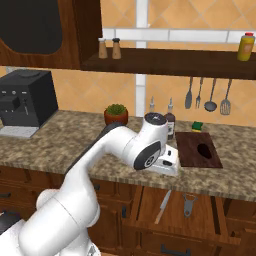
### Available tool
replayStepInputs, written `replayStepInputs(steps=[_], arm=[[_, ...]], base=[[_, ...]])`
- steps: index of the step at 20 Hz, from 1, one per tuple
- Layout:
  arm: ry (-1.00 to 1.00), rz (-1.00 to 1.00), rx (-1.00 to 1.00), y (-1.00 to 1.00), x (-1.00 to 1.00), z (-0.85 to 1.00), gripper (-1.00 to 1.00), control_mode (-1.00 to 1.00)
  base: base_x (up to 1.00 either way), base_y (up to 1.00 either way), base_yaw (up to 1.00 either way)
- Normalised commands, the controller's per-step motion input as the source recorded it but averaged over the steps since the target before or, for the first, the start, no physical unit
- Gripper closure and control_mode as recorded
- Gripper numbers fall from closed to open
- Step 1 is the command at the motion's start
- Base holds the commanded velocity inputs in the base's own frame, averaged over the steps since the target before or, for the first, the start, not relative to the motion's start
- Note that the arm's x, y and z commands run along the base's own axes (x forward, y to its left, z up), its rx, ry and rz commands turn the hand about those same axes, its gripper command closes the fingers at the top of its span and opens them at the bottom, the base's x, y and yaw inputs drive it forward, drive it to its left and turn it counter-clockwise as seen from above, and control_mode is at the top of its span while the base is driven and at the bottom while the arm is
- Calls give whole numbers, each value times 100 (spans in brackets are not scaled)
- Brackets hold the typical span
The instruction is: Place the appropriate cutting tool for cutting the avocado skin on the cutting board.
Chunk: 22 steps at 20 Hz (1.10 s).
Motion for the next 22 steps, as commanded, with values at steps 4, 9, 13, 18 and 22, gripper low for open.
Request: replayStepInputs(steps=[4, 9, 13, 18, 22], arm=[[13, -13, 1, -88, 0, -92, -100, -100], [5, -4, 7, -36, 0, -74, -100, -100], [3, 0, 4, -19, -30, -52, -100, -100], [0, 0, -1, 0, -11, -48, -100, -100], [2, 4, -9, 21, 1, -71, -100, -100]], base=[[0, 0, 0], [0, 0, 0], [0, 0, 0], [0, 0, 0], [0, 0, 0]])
